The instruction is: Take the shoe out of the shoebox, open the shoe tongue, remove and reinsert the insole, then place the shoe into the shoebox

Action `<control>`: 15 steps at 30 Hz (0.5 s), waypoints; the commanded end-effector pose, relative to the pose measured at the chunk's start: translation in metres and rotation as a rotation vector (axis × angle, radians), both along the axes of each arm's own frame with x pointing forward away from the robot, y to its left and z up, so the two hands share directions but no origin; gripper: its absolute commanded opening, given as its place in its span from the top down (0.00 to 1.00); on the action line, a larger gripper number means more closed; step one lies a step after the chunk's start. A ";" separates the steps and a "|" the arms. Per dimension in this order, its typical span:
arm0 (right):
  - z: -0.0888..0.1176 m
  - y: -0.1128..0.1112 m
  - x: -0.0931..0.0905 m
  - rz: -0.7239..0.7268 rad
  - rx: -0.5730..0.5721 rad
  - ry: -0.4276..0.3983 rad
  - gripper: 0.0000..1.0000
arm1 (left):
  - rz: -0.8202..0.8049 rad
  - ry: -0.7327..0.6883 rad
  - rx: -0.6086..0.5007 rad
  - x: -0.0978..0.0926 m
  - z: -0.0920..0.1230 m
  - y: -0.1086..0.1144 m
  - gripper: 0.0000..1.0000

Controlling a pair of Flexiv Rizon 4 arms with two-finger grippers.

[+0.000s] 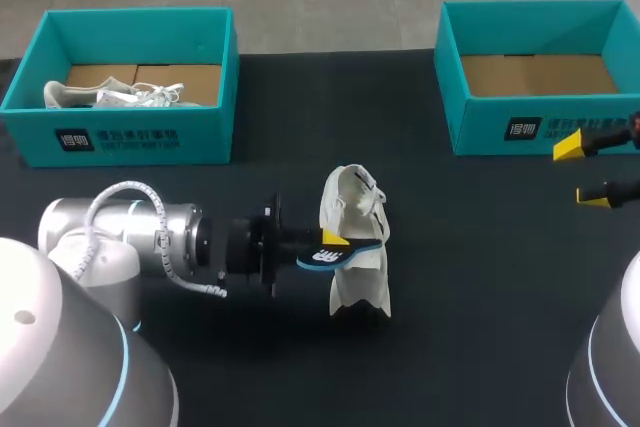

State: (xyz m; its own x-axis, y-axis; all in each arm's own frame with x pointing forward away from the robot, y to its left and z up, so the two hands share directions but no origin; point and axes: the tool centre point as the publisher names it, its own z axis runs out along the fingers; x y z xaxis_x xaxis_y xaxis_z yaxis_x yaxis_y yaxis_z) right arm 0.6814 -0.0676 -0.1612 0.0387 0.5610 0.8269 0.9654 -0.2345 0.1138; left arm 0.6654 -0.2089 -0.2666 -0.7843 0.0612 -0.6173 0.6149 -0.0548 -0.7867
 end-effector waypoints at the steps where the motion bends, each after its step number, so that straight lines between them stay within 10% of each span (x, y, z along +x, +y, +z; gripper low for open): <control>1: 0.000 0.001 -0.001 -0.003 -0.003 0.000 0.00 | 0.008 -0.001 -0.001 -0.001 0.000 -0.002 1.00; 15: 0.000 0.001 -0.001 -0.003 -0.003 0.000 0.00 | 0.032 0.035 0.001 0.008 -0.018 -0.006 1.00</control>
